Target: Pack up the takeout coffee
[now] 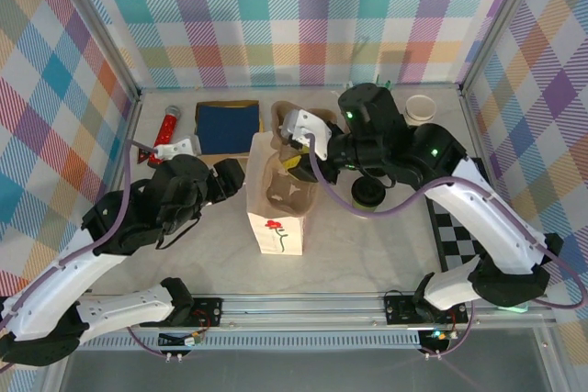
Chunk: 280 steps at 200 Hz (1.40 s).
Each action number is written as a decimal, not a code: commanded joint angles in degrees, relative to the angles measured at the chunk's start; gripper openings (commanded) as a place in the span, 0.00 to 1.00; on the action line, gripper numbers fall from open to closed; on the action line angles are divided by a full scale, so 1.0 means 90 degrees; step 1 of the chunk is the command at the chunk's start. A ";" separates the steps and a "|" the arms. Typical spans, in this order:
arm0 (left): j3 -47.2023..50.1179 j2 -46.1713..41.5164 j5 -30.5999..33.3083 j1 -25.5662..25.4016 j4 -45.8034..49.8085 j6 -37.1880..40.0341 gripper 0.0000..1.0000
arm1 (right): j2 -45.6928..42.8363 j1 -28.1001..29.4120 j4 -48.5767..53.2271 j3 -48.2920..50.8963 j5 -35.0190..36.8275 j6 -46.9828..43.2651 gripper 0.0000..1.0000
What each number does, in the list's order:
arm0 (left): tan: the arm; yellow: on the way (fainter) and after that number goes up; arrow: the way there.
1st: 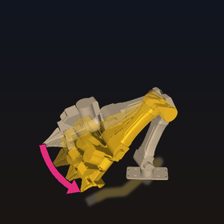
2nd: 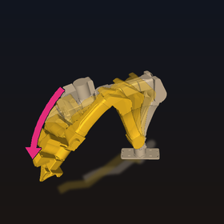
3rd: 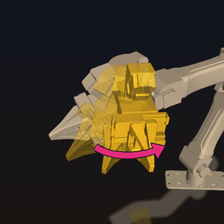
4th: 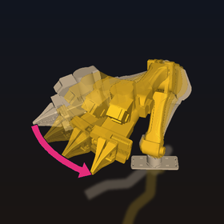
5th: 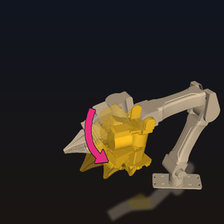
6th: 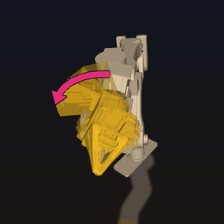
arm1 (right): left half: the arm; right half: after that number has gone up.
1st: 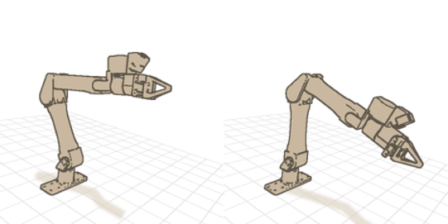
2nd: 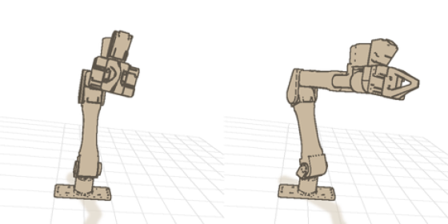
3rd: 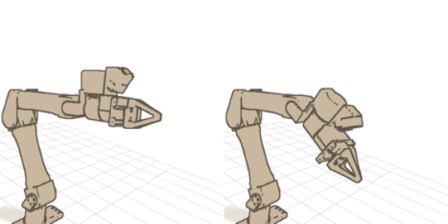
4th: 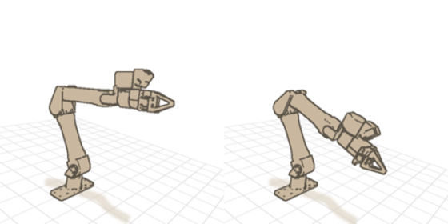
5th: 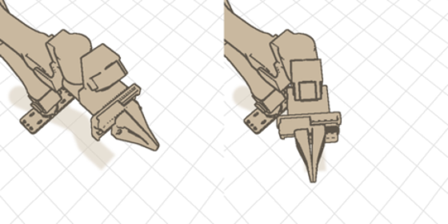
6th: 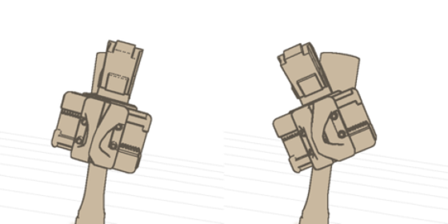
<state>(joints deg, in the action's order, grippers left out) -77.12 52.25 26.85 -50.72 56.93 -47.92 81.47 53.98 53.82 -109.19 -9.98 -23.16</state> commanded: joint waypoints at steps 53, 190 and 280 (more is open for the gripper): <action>0.0445 -0.0022 -0.2176 0.2456 -0.0661 0.0510 0.80 | 0.0730 0.0028 0.0103 -0.0282 -0.0228 -0.0157 0.32; 0.1797 0.0008 -0.3420 0.3614 -0.1598 0.0584 0.73 | 0.2064 -0.0089 0.1550 -0.1072 -0.0152 -0.0609 0.32; 0.2084 0.0003 -0.3374 0.3702 -0.1799 0.0531 0.44 | 0.2400 -0.0089 0.1899 -0.1197 0.0112 -0.0901 0.30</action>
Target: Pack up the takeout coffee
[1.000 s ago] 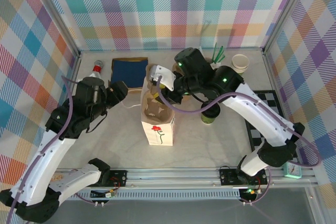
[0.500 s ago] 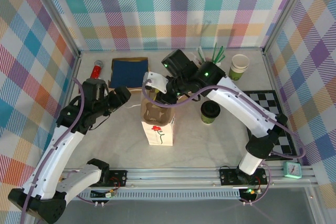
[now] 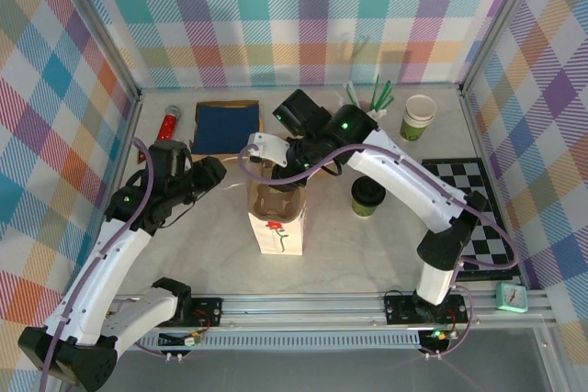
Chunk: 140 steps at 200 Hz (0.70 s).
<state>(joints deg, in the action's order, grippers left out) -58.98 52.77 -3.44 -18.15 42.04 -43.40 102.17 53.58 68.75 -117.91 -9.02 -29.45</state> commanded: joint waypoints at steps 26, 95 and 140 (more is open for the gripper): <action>0.0089 -0.0063 0.0012 0.0081 -0.0160 0.0020 0.36 | 0.0190 -0.0043 0.0310 -0.0248 0.0100 -0.0266 0.30; 0.0069 -0.0053 -0.0156 0.0083 -0.0228 0.0037 0.31 | 0.0534 -0.0045 0.0475 -0.0492 0.0247 -0.0254 0.29; 0.0069 -0.0128 -0.0240 0.0083 -0.0204 0.0088 0.31 | 0.0796 -0.0056 0.0618 -0.0792 0.0111 -0.0081 0.30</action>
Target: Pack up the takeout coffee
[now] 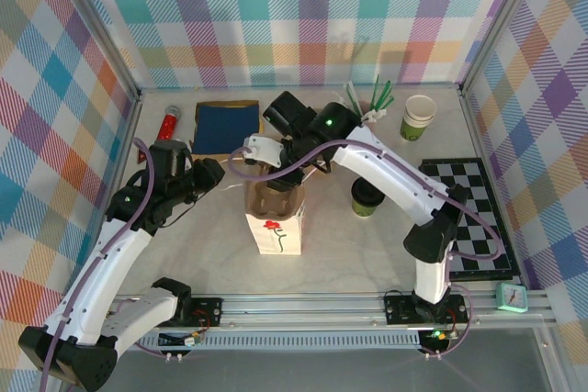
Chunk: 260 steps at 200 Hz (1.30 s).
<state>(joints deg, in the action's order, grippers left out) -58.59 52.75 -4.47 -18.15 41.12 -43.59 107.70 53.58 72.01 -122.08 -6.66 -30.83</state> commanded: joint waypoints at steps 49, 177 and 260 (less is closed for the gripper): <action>0.0053 -0.0210 -0.0133 0.0083 -0.0050 0.0146 0.31 | 0.0427 -0.0204 0.0401 -0.0753 -0.0364 0.0211 0.30; 0.0011 -0.0227 -0.0106 0.0083 -0.0053 0.0172 0.31 | 0.0446 -0.0554 0.0350 -0.0586 -0.0775 0.0256 0.27; -0.0111 -0.0188 -0.0141 0.0083 -0.0077 0.0171 0.31 | 0.0484 -0.0267 0.0261 -0.0281 0.0192 0.0151 0.23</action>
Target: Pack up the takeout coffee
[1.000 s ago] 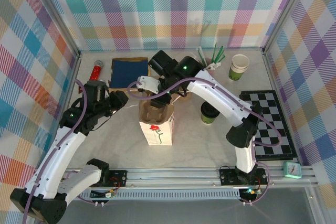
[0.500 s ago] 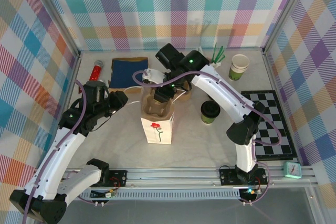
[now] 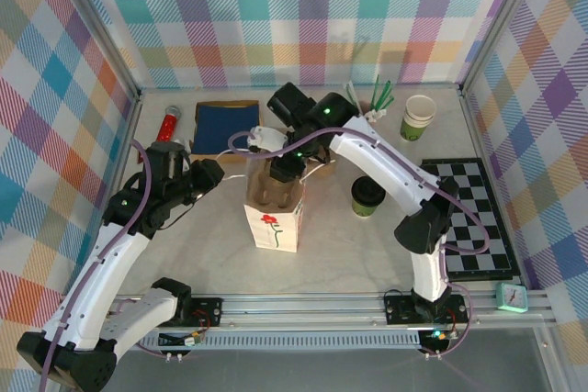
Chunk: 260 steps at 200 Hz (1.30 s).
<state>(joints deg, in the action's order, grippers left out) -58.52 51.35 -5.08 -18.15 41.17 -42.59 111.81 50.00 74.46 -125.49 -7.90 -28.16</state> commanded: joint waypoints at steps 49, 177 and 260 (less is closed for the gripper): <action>-0.0051 -0.0012 -0.0091 0.0083 -0.0159 0.0060 0.29 | -0.0006 0.0400 -0.0007 0.0252 0.0859 -0.0133 0.21; 0.0008 0.0012 -0.0168 0.0083 -0.0336 0.0026 0.17 | -0.0031 0.0927 0.0555 0.0400 0.1912 0.0248 0.21; 0.0006 -0.0153 -0.0079 0.0083 -0.0248 0.0064 0.13 | -0.0114 0.1000 0.0394 0.0892 0.1893 0.0428 0.20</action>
<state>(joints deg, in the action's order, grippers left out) -58.52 51.24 -5.52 -18.15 39.88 -42.57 111.81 58.52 77.03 -117.95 8.62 -25.71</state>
